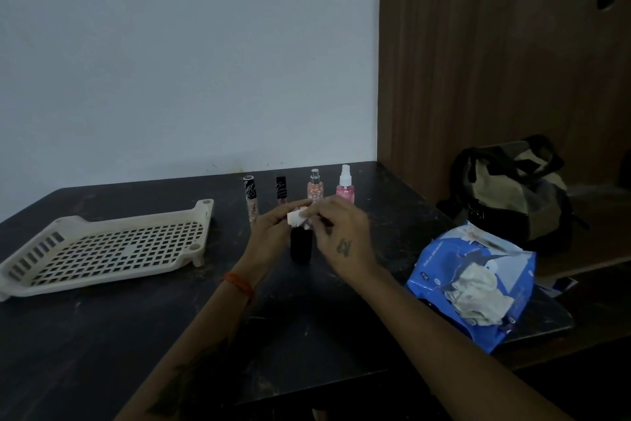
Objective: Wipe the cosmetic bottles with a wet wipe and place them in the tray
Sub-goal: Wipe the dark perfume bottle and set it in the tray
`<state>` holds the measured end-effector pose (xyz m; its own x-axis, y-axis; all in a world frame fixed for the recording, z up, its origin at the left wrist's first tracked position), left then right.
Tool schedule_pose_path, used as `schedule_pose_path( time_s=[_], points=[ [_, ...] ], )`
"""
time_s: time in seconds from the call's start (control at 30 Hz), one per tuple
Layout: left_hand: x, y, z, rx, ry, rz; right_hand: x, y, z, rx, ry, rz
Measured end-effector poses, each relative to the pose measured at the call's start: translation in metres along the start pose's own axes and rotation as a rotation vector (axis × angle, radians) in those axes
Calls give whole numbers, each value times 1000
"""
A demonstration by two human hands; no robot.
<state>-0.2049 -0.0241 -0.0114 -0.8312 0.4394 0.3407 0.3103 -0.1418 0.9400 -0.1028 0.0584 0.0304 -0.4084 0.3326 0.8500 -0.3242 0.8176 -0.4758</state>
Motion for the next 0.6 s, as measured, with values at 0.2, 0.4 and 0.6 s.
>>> schedule_pose_path(
  time_s=[0.2,0.4,0.6],
  points=[
    [-4,-16,3,-170,30,-178,-10,-14,14,-78,-103,-156],
    [-1,-8,5,-16,-11,-148,-11,-14,22,-119,-200,-190],
    [0,-3,4,27,-18,-195,-5,22,10,19,-39,168]
  ],
)
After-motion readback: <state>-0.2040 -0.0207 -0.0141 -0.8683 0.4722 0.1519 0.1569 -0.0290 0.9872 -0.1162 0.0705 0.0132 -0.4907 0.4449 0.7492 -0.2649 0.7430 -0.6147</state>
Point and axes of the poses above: each hand's wrist, its own x-axis towards the middle knuckle, its own z-axis out of the palm, y = z × x, the point moved 9 cm from there along x, towards the middle knuckle, and after that the axes turned 6 degrees about y, right-handed, at the moved point
